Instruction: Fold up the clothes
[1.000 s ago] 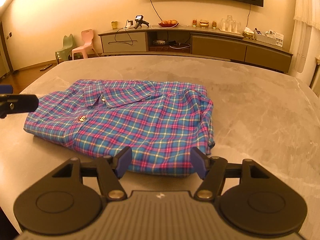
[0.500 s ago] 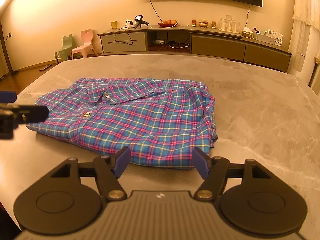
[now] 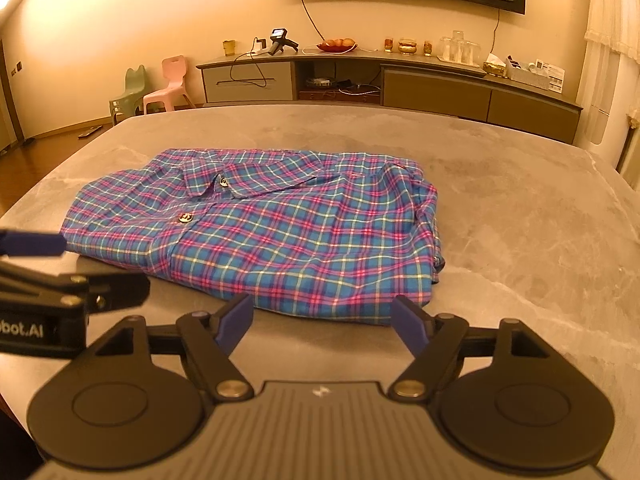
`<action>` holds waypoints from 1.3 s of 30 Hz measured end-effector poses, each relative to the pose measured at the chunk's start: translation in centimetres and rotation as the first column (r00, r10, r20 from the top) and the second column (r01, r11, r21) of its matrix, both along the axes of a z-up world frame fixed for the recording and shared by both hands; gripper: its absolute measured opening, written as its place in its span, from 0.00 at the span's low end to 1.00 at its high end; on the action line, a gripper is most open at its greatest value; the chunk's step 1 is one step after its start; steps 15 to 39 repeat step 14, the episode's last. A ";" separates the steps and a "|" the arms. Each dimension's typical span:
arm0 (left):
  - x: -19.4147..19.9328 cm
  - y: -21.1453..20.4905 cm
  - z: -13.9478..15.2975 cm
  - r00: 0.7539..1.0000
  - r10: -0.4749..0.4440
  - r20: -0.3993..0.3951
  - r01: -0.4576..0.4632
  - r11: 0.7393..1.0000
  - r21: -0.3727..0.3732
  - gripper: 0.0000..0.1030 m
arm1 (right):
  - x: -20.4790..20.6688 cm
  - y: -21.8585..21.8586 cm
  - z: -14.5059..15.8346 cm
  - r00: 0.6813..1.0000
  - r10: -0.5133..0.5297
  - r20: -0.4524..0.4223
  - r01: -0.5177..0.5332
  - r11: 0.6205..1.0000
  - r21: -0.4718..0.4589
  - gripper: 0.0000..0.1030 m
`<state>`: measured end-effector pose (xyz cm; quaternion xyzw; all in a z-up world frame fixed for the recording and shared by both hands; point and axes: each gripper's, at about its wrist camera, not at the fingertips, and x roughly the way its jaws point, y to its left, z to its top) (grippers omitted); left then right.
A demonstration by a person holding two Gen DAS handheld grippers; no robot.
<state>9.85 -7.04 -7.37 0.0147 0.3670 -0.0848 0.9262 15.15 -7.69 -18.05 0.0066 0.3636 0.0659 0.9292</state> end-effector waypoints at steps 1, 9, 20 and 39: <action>-0.1 0.0 -0.2 1.000 0.003 -0.004 -0.003 1.000 -0.012 0.99 | 0.0 0.0 0.0 1.000 -0.002 0.000 0.002 1.000 -0.002 0.76; -0.5 -0.5 -0.4 0.999 0.034 0.018 -0.034 0.999 -0.003 0.99 | 0.1 -0.2 -0.2 1.000 -0.010 -0.001 0.010 1.000 -0.006 0.79; -0.7 -0.5 -0.2 0.998 0.060 0.032 -0.060 0.998 0.017 0.99 | 0.0 -0.5 -0.3 1.000 -0.014 -0.005 0.014 1.000 -0.005 0.79; -0.7 -0.5 -0.2 0.998 0.060 0.032 -0.060 0.998 0.017 0.99 | 0.0 -0.5 -0.3 1.000 -0.014 -0.005 0.014 1.000 -0.005 0.79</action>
